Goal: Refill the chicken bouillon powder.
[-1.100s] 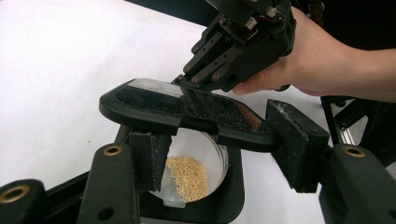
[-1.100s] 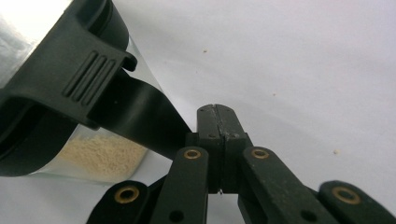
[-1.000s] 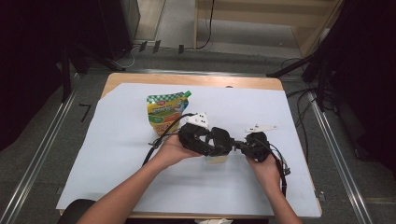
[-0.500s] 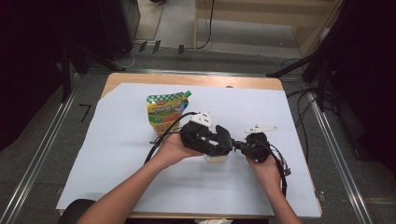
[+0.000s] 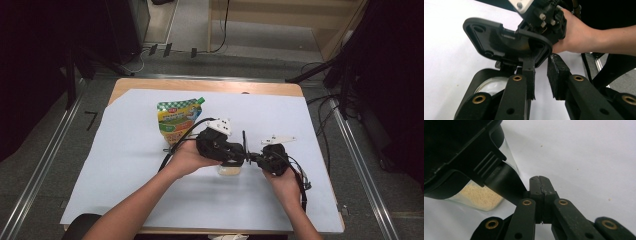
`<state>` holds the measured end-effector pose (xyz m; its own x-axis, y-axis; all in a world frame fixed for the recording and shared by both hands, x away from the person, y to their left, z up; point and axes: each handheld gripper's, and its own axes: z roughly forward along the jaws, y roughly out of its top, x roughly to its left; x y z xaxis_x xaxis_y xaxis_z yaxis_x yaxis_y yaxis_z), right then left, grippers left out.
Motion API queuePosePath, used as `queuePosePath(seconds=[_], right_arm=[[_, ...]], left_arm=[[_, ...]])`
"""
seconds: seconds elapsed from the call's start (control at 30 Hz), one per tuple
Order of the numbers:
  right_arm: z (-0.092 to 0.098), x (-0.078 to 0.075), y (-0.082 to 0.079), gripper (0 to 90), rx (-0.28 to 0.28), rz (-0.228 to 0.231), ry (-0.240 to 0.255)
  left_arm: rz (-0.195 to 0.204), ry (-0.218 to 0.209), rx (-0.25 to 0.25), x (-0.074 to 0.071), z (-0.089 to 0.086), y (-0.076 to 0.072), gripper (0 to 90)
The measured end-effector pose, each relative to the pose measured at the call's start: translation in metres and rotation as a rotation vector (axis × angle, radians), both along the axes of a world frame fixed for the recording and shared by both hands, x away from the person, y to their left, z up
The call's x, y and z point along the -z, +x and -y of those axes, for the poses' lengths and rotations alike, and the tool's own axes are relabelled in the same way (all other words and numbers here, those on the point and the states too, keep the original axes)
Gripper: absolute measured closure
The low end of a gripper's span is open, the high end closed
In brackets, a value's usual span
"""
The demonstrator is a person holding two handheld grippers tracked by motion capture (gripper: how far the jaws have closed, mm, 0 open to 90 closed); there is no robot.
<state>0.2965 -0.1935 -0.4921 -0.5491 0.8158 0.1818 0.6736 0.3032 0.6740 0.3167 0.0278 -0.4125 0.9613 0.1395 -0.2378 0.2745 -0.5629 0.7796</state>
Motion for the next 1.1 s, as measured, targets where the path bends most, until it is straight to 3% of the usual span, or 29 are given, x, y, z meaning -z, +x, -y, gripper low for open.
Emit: queuePosePath(seconds=[0.53,0.9,1.1], right_arm=[[0.0,-0.002,-0.003,90.0,-0.008,0.008,0.01],[0.009,-0.016,-0.028,90.0,-0.04,0.008,0.064],[0.007,-0.014,-0.038,90.0,-0.068,-0.013,0.083]], left_arm=[[-0.047,0.013,0.035,0.0,0.019,0.005,79.0],[-0.08,0.011,-0.047,-0.008,-0.016,0.011,71.3],[-0.086,-0.007,-0.077,-0.006,-0.036,0.011,66.2]])
